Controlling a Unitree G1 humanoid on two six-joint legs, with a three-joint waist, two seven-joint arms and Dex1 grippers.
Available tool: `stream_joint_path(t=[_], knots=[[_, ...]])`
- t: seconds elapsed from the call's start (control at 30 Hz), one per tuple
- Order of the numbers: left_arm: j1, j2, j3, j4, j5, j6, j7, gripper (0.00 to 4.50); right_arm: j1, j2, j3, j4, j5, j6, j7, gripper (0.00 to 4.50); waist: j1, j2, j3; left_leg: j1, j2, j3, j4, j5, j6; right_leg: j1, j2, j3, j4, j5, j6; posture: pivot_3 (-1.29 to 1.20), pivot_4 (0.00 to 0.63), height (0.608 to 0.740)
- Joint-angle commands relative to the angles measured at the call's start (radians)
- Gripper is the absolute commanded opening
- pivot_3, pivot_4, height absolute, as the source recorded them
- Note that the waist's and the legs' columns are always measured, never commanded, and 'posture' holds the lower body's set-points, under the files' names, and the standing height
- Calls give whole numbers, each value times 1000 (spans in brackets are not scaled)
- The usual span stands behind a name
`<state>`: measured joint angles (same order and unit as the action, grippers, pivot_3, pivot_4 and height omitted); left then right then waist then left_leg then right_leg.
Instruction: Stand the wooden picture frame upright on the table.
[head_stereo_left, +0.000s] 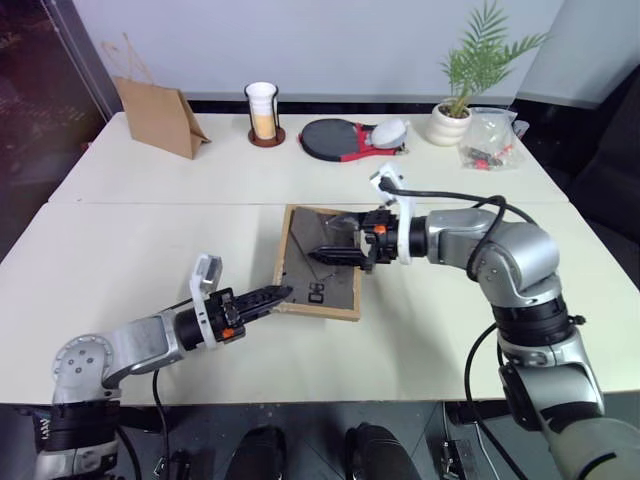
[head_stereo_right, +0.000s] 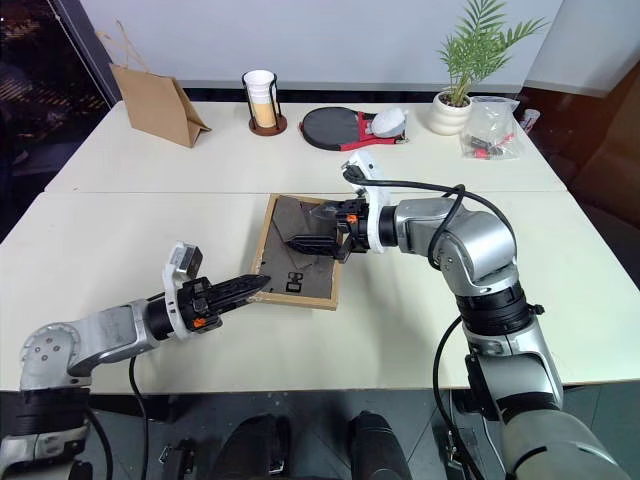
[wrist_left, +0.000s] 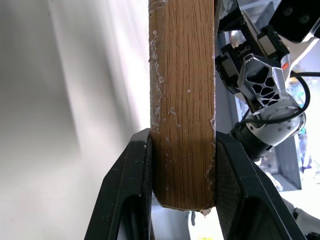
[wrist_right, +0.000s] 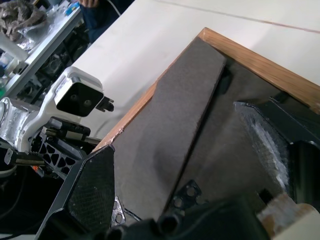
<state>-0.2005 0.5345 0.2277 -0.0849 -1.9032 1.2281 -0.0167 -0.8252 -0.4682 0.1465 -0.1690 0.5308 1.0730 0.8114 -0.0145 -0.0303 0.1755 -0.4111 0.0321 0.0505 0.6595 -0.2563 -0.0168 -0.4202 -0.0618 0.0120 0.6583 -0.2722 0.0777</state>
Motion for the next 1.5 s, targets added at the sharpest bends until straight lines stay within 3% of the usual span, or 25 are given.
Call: stream_joint_path(t=[0.03,0.27,0.53,0.67,0.73,0.83,0.93,1.0,1.13,1.33,1.5], knots=[[2,14,-14,-59,-65,-56,-12,1020,-25,20,-2,-24,27,-11,10,4473,0,0,0,0,0,0,0,0,0,0,0,0,0,0,0,0,150,740],[24,32,-47,-53,-69,-115,-8,1020,-27,12,-49,-109,94,37,-8,4473,0,0,0,0,0,0,-6,0,0,0,0,0,-5,0,0,0,150,740],[32,53,-53,-25,-45,-131,-41,1020,-36,16,-237,-179,256,191,-90,4473,0,0,0,0,0,1,-10,0,0,0,0,-1,-10,0,0,0,150,740],[20,56,-58,-21,-49,-135,-45,1020,-8,-31,-224,-204,243,184,-115,4473,-1,0,0,0,0,1,-11,0,0,-1,0,0,-10,0,0,0,150,740],[16,57,-57,-24,-60,-139,-43,1020,1,-105,-177,-204,147,70,-103,4473,-1,0,0,0,0,2,-11,0,0,-1,0,0,-10,0,0,0,150,740],[17,61,-53,-30,-69,-139,-42,1020,36,-250,-56,-177,-102,-271,-49,4473,3,0,0,-1,-1,2,-11,0,0,0,0,0,-12,0,0,0,150,740],[26,58,-39,-49,-69,-127,-57,1020,85,-373,71,-27,-439,-812,-53,4473,1,0,0,-1,-2,3,-11,0,1,0,1,0,-13,0,0,0,150,740],[33,58,-36,-56,-69,-123,-62,1020,101,-398,134,99,-626,-1152,-131,4473,-1,0,0,-1,-2,5,-10,0,1,0,4,0,-13,0,0,0,150,740],[32,50,-38,-61,-69,-123,-67,1020,84,-352,211,318,-902,-1606,-351,4473,-9,0,0,1,-1,7,-10,0,0,-1,8,3,-12,1,3,0,150,740],[25,42,-42,-69,-69,-123,-64,1020,35,-271,268,516,-1187,-1878,-642,4473,-3,0,0,1,1,6,-10,5,-8,-2,11,6,-10,1,3,0,150,740],[34,46,-40,-76,-69,-120,-66,1020,-13,-216,280,595,-1288,-1943,-747,4473,-3,0,0,1,2,6,-10,5,-9,-2,11,6,-9,1,3,0,150,740]])
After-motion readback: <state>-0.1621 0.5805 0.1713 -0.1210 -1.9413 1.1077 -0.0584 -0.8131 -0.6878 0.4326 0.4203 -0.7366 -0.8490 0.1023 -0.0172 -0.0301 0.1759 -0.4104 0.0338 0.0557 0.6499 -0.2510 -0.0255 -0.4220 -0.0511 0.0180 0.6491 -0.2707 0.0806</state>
